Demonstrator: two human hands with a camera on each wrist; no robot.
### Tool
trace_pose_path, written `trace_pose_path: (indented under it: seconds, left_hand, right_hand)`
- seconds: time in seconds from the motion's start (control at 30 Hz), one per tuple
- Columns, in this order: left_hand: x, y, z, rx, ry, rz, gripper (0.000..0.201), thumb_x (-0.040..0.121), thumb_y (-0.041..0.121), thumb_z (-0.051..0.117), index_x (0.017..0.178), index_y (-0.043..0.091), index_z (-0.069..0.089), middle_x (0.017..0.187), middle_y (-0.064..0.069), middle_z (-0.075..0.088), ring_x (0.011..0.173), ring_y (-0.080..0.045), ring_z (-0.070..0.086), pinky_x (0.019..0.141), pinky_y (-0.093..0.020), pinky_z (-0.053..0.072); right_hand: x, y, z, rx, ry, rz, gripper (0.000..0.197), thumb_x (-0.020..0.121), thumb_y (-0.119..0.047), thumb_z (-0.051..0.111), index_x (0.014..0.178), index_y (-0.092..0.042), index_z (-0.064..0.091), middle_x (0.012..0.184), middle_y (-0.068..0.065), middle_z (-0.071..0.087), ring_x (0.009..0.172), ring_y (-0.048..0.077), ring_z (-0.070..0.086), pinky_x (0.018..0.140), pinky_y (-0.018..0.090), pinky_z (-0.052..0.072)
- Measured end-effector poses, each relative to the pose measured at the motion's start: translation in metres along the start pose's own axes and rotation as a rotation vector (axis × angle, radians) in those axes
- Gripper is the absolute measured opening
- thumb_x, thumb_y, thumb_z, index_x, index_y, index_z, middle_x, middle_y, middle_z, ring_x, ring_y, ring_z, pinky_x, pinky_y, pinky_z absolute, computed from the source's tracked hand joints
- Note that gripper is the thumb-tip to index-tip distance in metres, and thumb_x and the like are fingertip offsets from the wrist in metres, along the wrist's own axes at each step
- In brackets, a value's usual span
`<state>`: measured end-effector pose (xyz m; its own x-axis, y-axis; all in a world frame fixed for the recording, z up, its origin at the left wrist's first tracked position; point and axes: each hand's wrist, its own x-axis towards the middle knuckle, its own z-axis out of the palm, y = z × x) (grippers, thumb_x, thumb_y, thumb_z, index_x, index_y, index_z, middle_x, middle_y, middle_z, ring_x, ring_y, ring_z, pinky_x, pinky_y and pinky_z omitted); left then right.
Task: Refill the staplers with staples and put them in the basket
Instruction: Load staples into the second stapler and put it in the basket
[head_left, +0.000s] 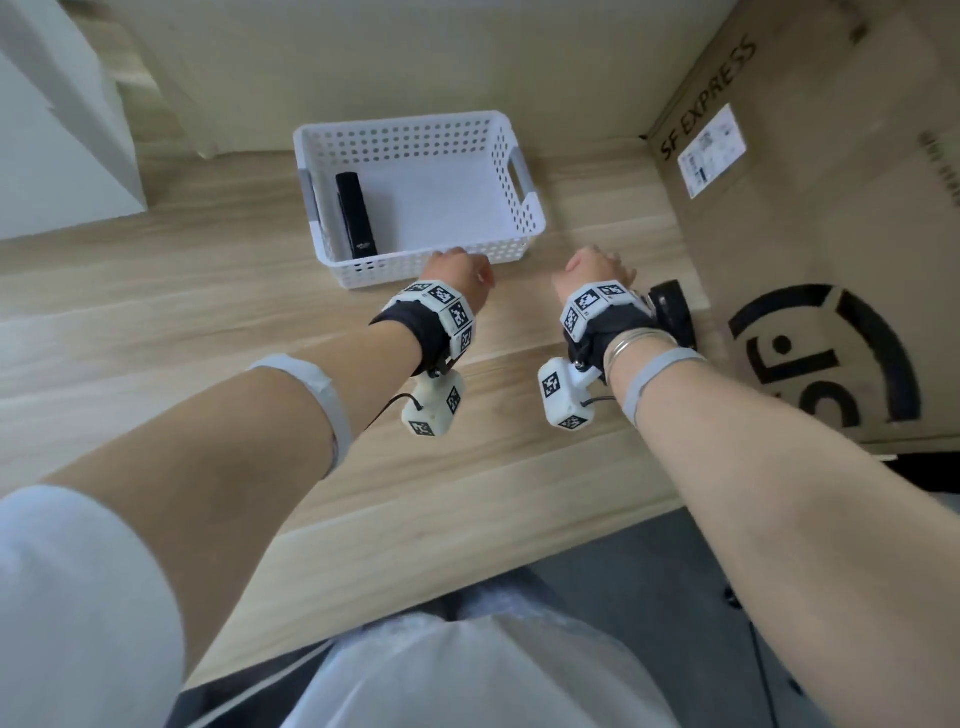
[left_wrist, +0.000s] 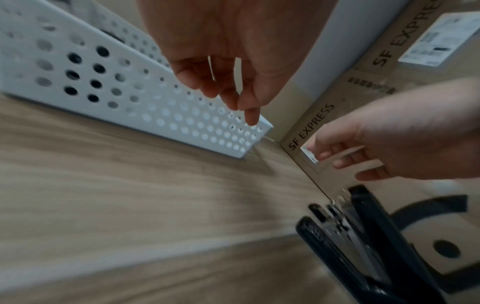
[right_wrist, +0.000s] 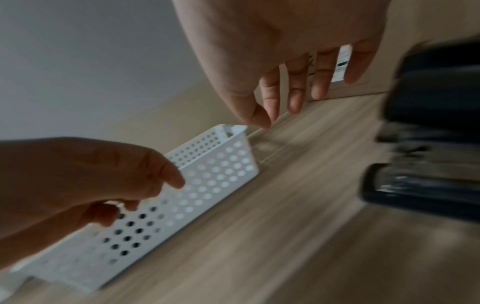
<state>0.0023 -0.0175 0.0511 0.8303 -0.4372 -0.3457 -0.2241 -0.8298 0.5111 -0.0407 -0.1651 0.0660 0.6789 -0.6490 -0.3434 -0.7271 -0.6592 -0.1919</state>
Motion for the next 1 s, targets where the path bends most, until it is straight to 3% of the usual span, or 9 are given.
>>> trace_pose_path:
  seconds: [0.1, 0.23, 0.4, 0.57, 0.77, 0.87, 1.0]
  left_hand:
    - [-0.004, 0.009, 0.019, -0.001, -0.059, 0.024, 0.037, 0.088, 0.006, 0.038, 0.105, 0.021, 0.067, 0.120, -0.012, 0.062, 0.114, -0.032, 0.054, 0.099, -0.036, 0.044]
    - [-0.006, 0.010, 0.039, 0.023, -0.103, 0.026, 0.034, 0.087, 0.007, 0.039, 0.104, 0.018, 0.067, 0.119, -0.012, 0.060, 0.106, -0.032, 0.059, 0.089, -0.033, 0.048]
    - [-0.004, -0.002, 0.044, 0.028, -0.144, -0.011, 0.032, 0.088, 0.003, 0.041, 0.106, 0.015, 0.065, 0.122, -0.013, 0.053, 0.107, -0.033, 0.057, 0.091, -0.035, 0.047]
    - [-0.002, -0.026, 0.032, 0.017, -0.174, -0.066, 0.037, 0.086, 0.004, 0.053, 0.121, 0.014, 0.054, 0.127, -0.013, 0.050, 0.109, -0.032, 0.057, 0.085, -0.034, 0.047]
    - [-0.019, -0.070, 0.020, 0.019, -0.195, -0.147, 0.056, 0.076, 0.016, 0.073, 0.127, 0.016, 0.050, 0.128, -0.018, 0.047, 0.113, -0.036, 0.053, 0.100, -0.043, 0.045]
    - [-0.029, -0.092, 0.017, 0.055, -0.199, -0.197, 0.054, 0.073, 0.020, 0.075, 0.123, 0.015, 0.054, 0.126, -0.019, 0.048, 0.114, -0.038, 0.051, 0.102, -0.042, 0.043]
    - [-0.039, -0.110, 0.014, 0.130, -0.226, -0.217, 0.056, 0.073, 0.028, 0.075, 0.124, 0.021, 0.054, 0.124, -0.011, 0.051, 0.117, -0.037, 0.048, 0.103, -0.042, 0.043]
  right_hand:
    - [-0.002, 0.042, -0.001, 0.045, 0.005, 0.069, 0.044, 0.082, -0.014, 0.057, 0.125, -0.014, 0.048, 0.132, 0.013, 0.048, 0.124, 0.035, 0.043, 0.103, 0.044, 0.039]
    - [-0.005, 0.083, 0.006, 0.112, -0.149, 0.146, 0.063, 0.084, -0.019, 0.067, 0.138, -0.011, 0.035, 0.137, 0.014, 0.048, 0.125, 0.032, 0.049, 0.100, 0.036, 0.040]
    - [-0.004, 0.088, 0.008, -0.006, -0.155, 0.084, 0.056, 0.088, -0.014, 0.062, 0.139, -0.008, 0.039, 0.141, 0.016, 0.046, 0.130, 0.032, 0.045, 0.104, 0.035, 0.039]
    - [-0.012, 0.035, 0.009, -0.062, -0.164, -0.199, 0.052, 0.080, -0.014, 0.068, 0.129, -0.015, 0.051, 0.127, 0.010, 0.061, 0.118, 0.030, 0.057, 0.095, 0.031, 0.046]
    - [-0.042, -0.040, 0.027, -0.184, -0.281, -0.674, 0.037, 0.078, -0.006, 0.063, 0.114, -0.014, 0.059, 0.111, 0.009, 0.068, 0.105, 0.029, 0.062, 0.086, 0.031, 0.048]
    - [-0.054, -0.060, 0.041, -0.229, -0.319, -0.776, 0.034, 0.077, -0.006, 0.063, 0.111, -0.013, 0.060, 0.106, 0.009, 0.069, 0.101, 0.028, 0.062, 0.080, 0.029, 0.046]
    - [-0.065, -0.071, 0.058, -0.297, -0.368, -0.834, 0.029, 0.078, -0.006, 0.063, 0.106, -0.013, 0.060, 0.105, 0.007, 0.068, 0.100, 0.027, 0.062, 0.080, 0.030, 0.047]
